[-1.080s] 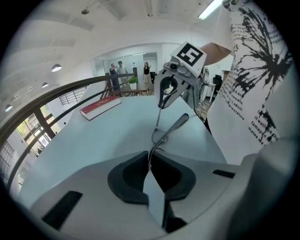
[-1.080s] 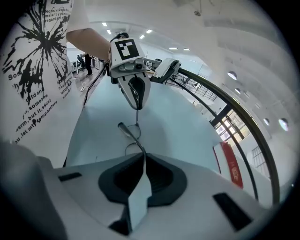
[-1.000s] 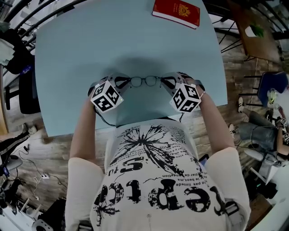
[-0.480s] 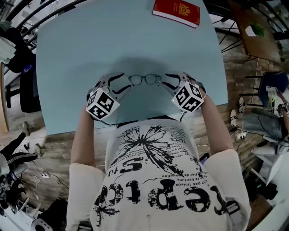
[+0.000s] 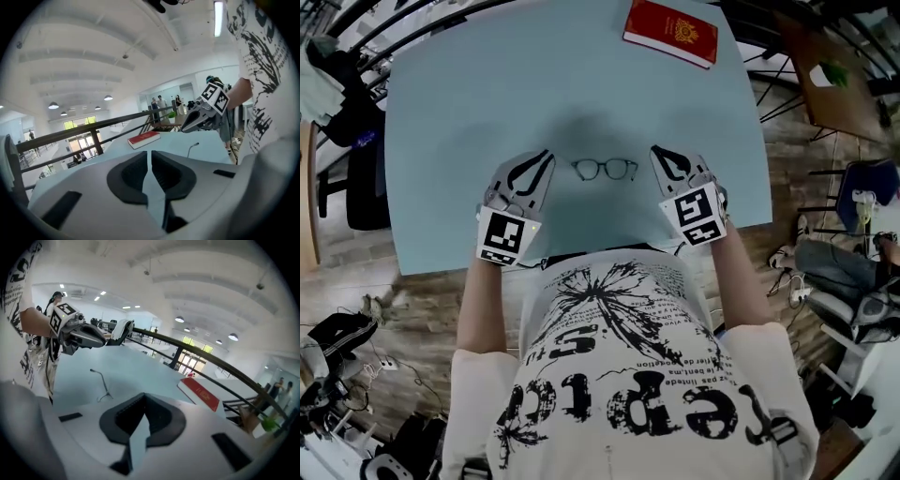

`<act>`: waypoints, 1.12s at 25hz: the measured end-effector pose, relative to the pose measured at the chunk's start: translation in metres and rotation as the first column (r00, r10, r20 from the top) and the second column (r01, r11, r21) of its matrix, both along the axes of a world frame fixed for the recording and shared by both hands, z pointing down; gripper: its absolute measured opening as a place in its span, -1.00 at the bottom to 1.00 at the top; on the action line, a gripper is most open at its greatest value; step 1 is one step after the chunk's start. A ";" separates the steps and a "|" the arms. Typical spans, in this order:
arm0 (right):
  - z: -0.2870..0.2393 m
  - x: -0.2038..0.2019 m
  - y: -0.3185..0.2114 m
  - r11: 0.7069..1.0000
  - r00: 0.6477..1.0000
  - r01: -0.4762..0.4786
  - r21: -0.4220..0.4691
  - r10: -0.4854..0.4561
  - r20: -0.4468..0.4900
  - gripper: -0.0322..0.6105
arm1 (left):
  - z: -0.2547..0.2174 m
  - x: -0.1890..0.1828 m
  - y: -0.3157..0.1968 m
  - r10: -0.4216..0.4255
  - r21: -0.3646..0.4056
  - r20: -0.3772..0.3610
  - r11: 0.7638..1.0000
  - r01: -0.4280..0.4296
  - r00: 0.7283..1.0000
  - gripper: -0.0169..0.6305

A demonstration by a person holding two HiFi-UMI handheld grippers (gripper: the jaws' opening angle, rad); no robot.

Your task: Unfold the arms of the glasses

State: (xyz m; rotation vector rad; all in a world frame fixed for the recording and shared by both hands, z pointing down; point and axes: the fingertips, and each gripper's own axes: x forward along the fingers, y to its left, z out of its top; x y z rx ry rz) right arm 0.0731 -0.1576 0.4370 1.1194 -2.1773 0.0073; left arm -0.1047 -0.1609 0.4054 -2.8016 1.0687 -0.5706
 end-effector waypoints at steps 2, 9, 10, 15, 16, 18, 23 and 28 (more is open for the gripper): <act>-0.024 -0.005 -0.004 0.996 0.997 -0.030 0.086 0.024 0.074 -0.86 | -0.018 -0.004 -0.006 -0.065 0.052 -0.025 0.996 0.066 0.998 -0.84; -0.090 -0.017 -0.003 0.957 0.966 -0.112 0.268 0.042 0.255 -0.87 | -0.068 -0.013 -0.008 -0.225 0.082 -0.183 0.967 0.243 0.957 -0.86; -0.095 -0.018 -0.001 0.952 0.961 -0.121 0.280 0.043 0.272 -0.87 | -0.072 -0.014 -0.005 -0.232 0.078 -0.202 0.965 0.252 0.952 -0.86; -0.109 -0.015 0.001 0.934 0.941 -0.168 0.316 0.056 0.334 -0.87 | -0.088 -0.020 -0.002 -0.265 0.086 -0.250 0.952 0.294 0.931 -0.87; -0.110 -0.015 0.000 0.932 0.940 -0.170 0.321 0.056 0.337 -0.87 | -0.088 -0.021 -0.003 -0.273 0.086 -0.250 0.950 0.302 0.929 -0.87; -0.112 -0.014 0.000 0.924 0.941 -0.172 0.343 0.051 0.334 -0.87 | -0.088 -0.022 -0.004 -0.284 0.086 -0.245 0.946 0.312 0.927 -0.88; -0.119 -0.012 0.000 0.909 0.943 -0.181 0.374 0.053 0.328 -0.88 | -0.093 -0.023 -0.005 -0.290 0.098 -0.248 0.942 0.322 0.924 -0.89; -0.116 -0.011 -0.002 0.915 0.943 -0.185 0.360 0.062 0.327 -0.88 | -0.095 -0.024 -0.008 -0.297 0.093 -0.247 0.940 0.328 0.922 -0.89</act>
